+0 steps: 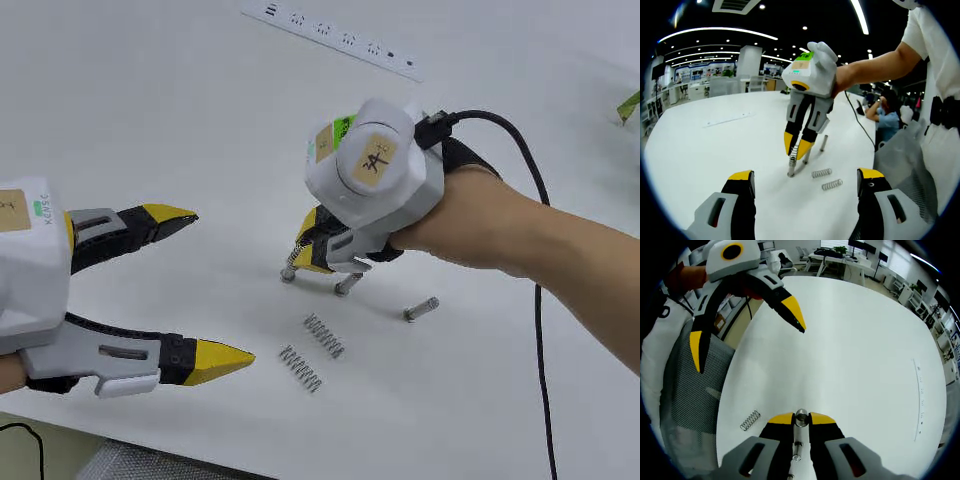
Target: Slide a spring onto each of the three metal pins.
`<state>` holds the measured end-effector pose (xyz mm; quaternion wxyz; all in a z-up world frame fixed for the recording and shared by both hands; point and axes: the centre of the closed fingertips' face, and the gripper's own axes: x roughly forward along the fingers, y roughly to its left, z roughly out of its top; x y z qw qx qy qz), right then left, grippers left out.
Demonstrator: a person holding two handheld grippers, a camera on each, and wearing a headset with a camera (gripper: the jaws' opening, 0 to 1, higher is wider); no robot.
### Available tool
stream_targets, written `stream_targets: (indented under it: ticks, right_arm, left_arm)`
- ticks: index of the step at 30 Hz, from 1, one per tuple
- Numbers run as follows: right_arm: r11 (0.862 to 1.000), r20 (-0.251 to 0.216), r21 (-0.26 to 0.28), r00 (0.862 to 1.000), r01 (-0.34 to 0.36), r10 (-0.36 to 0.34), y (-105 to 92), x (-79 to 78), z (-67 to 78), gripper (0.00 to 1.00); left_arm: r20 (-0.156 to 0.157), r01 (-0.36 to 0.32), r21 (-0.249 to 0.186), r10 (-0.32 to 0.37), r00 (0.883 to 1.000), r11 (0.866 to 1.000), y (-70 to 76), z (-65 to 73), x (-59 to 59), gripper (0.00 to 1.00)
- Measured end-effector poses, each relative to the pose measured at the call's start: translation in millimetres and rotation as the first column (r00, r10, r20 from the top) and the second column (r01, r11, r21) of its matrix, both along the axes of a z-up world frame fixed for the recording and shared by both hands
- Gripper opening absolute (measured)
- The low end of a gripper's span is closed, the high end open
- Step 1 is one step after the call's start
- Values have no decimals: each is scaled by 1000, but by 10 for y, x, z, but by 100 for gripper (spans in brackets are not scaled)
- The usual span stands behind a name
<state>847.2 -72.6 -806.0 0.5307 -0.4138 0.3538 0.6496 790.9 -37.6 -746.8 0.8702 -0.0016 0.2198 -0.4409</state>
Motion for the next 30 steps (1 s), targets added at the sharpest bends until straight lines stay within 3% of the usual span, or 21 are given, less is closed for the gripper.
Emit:
stream_targets:
  ticks: [16, 30]
  right_arm:
    - [1000, 30, -18, 999, -25, 25, 18, -23, -263, 12]
    - [1000, 31, -24, 999, -16, 16, 3, -6, -320, 12]
  left_arm:
    - [1, 1, 0, -1, 1000, 1000, -20, 10, 1, 86]
    - [-3, -4, 1, 4, 1000, 1000, -1, -6, -15, 86]
